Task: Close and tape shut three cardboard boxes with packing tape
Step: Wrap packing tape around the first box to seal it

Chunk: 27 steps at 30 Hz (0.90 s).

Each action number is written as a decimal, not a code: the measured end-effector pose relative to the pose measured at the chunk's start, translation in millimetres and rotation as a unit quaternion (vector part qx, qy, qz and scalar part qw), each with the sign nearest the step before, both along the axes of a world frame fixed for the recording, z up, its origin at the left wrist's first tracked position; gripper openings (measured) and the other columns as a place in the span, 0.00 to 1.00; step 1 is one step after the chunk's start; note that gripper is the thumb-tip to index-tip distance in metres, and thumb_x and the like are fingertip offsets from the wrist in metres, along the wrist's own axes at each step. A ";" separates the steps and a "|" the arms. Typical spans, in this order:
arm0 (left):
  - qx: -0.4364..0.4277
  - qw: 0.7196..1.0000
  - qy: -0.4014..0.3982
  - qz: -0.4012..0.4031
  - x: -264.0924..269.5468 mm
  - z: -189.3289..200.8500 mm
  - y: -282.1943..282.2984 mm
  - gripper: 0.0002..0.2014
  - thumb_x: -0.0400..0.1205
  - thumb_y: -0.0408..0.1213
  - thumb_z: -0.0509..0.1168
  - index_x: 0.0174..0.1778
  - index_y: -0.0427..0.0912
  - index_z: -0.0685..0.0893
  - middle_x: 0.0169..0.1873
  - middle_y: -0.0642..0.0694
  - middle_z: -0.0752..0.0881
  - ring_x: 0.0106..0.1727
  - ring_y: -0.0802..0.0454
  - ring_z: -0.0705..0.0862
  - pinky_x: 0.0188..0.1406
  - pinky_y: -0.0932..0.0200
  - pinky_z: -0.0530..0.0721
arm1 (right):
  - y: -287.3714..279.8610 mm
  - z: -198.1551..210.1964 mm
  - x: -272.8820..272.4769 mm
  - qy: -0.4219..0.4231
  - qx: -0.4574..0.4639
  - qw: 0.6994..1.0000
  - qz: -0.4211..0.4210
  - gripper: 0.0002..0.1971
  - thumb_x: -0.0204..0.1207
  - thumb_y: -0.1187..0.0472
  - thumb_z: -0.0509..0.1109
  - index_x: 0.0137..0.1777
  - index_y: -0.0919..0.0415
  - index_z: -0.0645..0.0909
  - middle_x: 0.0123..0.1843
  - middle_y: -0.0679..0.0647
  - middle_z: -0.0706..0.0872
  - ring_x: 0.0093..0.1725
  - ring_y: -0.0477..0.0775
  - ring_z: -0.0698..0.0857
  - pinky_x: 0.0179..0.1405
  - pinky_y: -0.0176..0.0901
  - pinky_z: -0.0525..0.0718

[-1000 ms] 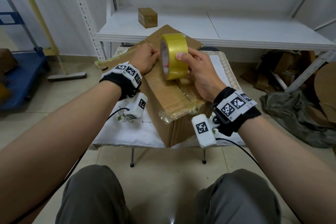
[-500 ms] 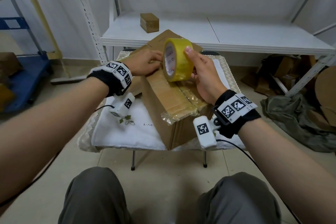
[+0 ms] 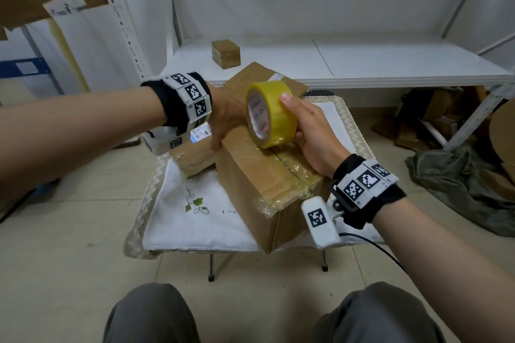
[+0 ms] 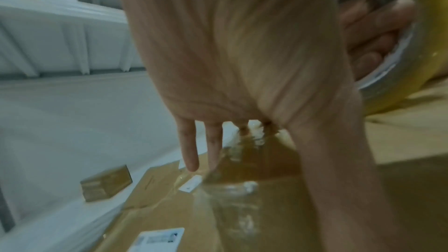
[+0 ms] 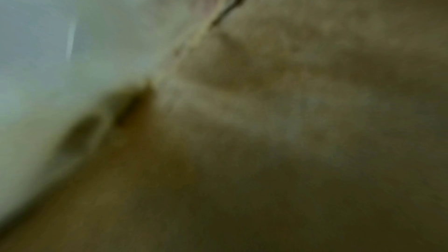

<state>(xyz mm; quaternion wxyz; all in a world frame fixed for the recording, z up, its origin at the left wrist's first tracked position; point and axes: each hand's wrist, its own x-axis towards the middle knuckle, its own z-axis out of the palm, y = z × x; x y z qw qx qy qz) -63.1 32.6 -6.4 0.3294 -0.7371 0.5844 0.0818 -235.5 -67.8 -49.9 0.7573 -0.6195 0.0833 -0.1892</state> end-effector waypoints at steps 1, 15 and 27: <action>-0.011 1.000 0.014 -0.006 1.0 -2.5 -0.4 0.58 0.66 0.47 0.84 0.86 0.47 0.55 0.85 0.46 0.60 0.84 0.48 0.62 0.78 0.61 0.55 | 0.1 0.1 -0.6 0.000 -0.004 1.000 0.003 0.10 0.88 0.53 0.64 0.54 0.56 0.86 0.50 0.53 0.92 0.47 0.51 0.91 0.40 0.43 0.91; -0.157 0.976 0.131 0.079 5.4 25.2 30.3 0.57 0.58 0.52 0.87 0.82 0.55 0.65 0.71 0.55 0.70 0.71 0.51 0.72 0.67 0.64 0.66 | -13.3 42.1 0.4 -0.006 -0.155 0.988 0.015 0.16 0.89 0.47 0.62 0.62 0.54 0.87 0.64 0.54 0.90 0.66 0.53 0.87 0.73 0.55 0.83; -0.225 0.963 0.131 0.062 -2.1 -31.7 64.9 0.70 0.52 0.82 0.66 0.88 0.51 0.51 0.86 0.45 0.47 0.86 0.43 0.47 0.86 0.40 0.49 | -21.7 31.2 -2.6 0.090 -0.391 0.911 0.098 0.38 0.78 0.56 0.79 0.82 0.51 0.60 0.64 0.33 0.74 0.62 0.31 0.78 0.60 0.26 0.80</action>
